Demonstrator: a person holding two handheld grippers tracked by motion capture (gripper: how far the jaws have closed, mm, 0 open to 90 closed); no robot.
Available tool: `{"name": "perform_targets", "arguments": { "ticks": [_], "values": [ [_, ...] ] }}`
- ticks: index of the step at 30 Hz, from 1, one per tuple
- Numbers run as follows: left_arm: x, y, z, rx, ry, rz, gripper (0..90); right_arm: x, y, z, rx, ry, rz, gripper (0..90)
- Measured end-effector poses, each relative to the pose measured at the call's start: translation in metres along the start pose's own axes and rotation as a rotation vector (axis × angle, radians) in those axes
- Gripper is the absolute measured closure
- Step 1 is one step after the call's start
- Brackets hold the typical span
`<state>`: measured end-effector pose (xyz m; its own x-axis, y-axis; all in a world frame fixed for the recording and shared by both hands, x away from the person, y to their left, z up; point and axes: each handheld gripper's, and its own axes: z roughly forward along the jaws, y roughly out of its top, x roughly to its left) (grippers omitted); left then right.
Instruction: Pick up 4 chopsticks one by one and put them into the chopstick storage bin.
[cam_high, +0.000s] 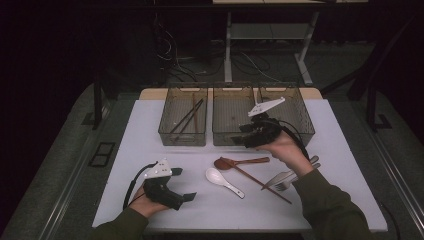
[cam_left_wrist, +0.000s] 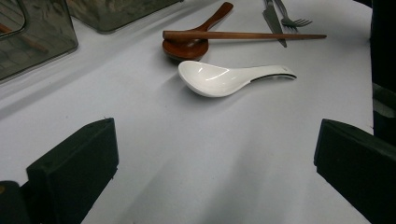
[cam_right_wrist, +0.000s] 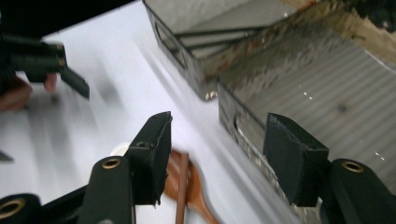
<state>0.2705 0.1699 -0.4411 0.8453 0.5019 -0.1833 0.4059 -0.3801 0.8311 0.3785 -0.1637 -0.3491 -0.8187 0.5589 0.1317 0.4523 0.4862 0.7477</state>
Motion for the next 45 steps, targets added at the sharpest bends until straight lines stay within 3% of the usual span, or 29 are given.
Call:
{"name": "perform_targets", "arguments": {
  "ticks": [10, 26, 35, 45],
  "values": [
    [0.0, 0.0, 0.0, 0.0, 0.004, 0.0, 0.0, 0.003, -0.039, -0.013, 0.009, 0.011, 0.034, 42.8],
    [-0.001, 0.0, -0.001, -0.001, 0.006, 0.006, 0.0, 0.007, -0.087, -0.029, 0.103, -0.027, 0.055, 48.5],
    [-0.001, 0.0, 0.0, 0.001, 0.005, 0.009, 0.0, 0.014, -0.105, -0.024, 0.202, -0.038, 0.035, 55.8],
    [-0.001, 0.0, -0.001, 0.003, 0.004, 0.012, 0.0, 0.021, -0.109, -0.006, 0.278, 0.014, 0.004, 67.2]
  ]
}}
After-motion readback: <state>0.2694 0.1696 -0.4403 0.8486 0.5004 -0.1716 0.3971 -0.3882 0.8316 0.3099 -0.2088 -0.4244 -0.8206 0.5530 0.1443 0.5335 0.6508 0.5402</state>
